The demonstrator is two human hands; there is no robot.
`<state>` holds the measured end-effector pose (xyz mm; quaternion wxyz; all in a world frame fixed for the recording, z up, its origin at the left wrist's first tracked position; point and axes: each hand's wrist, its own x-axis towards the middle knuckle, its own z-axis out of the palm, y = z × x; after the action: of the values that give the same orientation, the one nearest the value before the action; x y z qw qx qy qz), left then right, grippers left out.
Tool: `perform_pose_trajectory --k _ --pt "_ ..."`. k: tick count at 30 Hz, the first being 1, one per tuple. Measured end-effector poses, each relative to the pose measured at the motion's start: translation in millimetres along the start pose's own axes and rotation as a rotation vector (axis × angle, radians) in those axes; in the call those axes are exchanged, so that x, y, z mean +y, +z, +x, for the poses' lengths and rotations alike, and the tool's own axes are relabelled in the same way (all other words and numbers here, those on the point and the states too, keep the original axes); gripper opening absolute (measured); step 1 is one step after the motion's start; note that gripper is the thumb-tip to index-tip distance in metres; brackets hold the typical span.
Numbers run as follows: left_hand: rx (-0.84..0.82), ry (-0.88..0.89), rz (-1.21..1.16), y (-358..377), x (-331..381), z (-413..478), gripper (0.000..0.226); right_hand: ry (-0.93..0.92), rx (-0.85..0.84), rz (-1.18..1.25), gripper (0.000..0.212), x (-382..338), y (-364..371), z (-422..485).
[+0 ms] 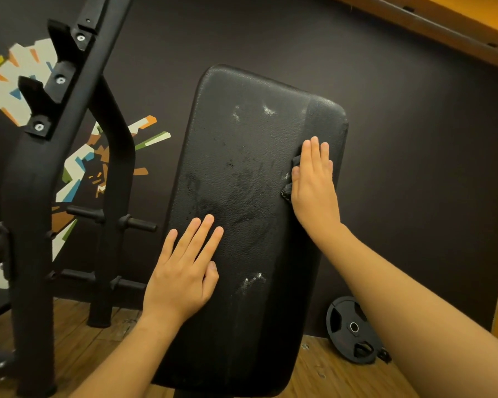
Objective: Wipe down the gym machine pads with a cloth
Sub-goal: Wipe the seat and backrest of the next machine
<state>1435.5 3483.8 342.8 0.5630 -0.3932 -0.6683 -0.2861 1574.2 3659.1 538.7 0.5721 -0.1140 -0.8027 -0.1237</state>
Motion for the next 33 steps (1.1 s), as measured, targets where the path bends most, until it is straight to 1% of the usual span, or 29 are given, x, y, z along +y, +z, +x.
perform_pose_trajectory --k 3,6,8,12,16,19,22,25,28,30,33 --pt "-0.003 -0.003 0.000 0 0 0 0.060 0.012 0.020 -0.042 0.055 -6 7 -17" --pt "-0.003 -0.003 -0.006 -1 0 -1 0.060 -0.041 -0.022 -0.059 0.055 -4 9 -35" --pt "-0.004 -0.004 -0.005 0 0 -1 0.060 -0.066 -0.037 -0.051 0.054 -1 6 -29" --pt "0.008 -0.003 -0.008 -1 0 0 0.060 -0.032 -0.044 -0.025 0.054 -3 1 -5" --pt "0.015 0.001 -0.004 0 -2 1 0.060 0.009 -0.011 -0.015 0.054 -11 5 -26" --pt "0.014 0.001 -0.008 1 -2 0 0.060 -0.029 -0.054 -0.027 0.054 -12 8 -54" --pt "0.021 -0.004 -0.013 0 0 -1 0.059 -0.056 -0.084 -0.030 0.054 -7 5 -45" --pt "0.015 -0.006 -0.016 0 0 -1 0.060 0.022 -0.059 -0.002 0.054 -10 3 -29" --pt "0.010 -0.007 -0.013 0 -1 -1 0.060 0.055 -0.024 0.022 0.054 -15 7 -38" --pt "0.005 -0.006 -0.011 0 -1 -1 0.061 0.036 -0.020 0.010 0.054 -16 12 -57" --pt "0.000 -0.009 -0.008 -1 0 -1 0.060 -0.027 -0.059 -0.014 0.054 -8 14 -78"
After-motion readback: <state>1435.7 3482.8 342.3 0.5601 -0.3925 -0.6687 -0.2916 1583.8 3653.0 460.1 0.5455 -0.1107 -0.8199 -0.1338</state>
